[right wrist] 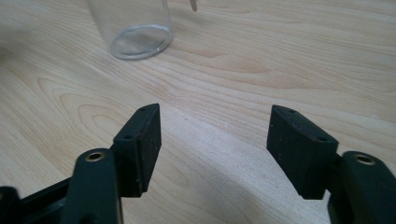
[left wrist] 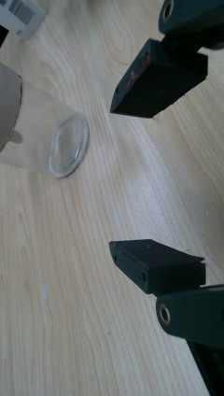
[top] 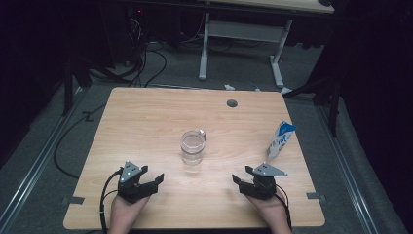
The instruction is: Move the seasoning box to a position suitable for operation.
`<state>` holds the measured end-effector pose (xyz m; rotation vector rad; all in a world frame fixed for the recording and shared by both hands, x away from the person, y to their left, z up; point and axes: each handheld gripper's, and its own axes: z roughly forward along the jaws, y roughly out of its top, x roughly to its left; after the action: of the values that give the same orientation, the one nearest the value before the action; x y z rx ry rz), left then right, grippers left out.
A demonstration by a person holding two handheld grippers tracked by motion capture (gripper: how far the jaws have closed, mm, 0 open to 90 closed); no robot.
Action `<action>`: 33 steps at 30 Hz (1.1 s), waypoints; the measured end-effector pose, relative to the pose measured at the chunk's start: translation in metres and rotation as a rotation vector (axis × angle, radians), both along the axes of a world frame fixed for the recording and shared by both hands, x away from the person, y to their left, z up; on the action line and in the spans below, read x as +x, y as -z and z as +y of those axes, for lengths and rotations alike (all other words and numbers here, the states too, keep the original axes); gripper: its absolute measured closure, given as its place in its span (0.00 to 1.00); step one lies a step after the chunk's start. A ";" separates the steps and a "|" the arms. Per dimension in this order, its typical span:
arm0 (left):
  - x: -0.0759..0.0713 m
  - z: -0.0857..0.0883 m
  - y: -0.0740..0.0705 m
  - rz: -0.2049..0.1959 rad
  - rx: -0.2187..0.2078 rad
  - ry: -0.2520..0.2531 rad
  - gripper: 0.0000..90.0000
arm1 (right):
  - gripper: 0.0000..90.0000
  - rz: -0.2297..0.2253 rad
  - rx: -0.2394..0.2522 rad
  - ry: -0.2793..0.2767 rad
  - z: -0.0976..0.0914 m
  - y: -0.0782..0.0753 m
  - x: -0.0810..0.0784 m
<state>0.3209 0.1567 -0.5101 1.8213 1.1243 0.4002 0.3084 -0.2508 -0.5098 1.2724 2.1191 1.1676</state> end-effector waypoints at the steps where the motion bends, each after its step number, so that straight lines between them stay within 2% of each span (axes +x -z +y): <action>1: 0.000 -0.001 0.000 -0.001 0.005 0.004 0.32 | 0.42 0.003 0.002 0.001 0.000 0.000 0.000; 5: 0.002 -0.008 -0.001 0.002 0.038 0.007 0.31 | 0.50 0.005 -0.007 0.001 0.000 0.000 -0.001; 8: 0.004 -0.010 -0.002 0.008 0.032 0.007 0.33 | 0.51 0.006 -0.006 0.000 0.000 0.000 -0.001; 9: 0.005 -0.010 -0.003 0.010 0.024 0.010 0.37 | 0.51 0.006 -0.007 -0.003 0.000 0.001 0.000; 11: 0.006 -0.013 -0.005 -0.003 0.023 0.015 0.40 | 0.51 0.011 -0.003 -0.005 0.000 0.001 0.000; 14: 0.008 -0.015 -0.007 -0.001 0.024 0.024 0.44 | 0.51 0.013 -0.001 -0.007 0.000 0.001 0.001; 16: 0.010 -0.018 -0.009 -0.014 0.042 0.031 0.45 | 0.51 0.017 -0.004 -0.009 0.000 0.002 0.001; 20: 0.015 -0.023 -0.012 -0.015 0.052 0.041 0.46 | 0.51 0.015 -0.013 -0.017 0.001 0.002 0.001; 28: 0.026 -0.030 -0.015 -0.016 0.039 0.046 0.50 | 0.51 0.014 -0.023 -0.027 0.002 0.003 0.001; 31: 0.031 -0.032 -0.016 -0.008 0.020 0.051 0.53 | 0.53 0.014 -0.023 -0.038 0.002 0.004 0.002; 33: 0.034 -0.035 -0.017 -0.016 0.028 0.052 0.55 | 0.53 0.012 -0.026 -0.041 0.002 0.004 0.002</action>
<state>0.3550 0.1214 -0.4935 1.8648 1.0632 0.4014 0.3100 -0.2485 -0.5141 1.2328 2.1723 1.1475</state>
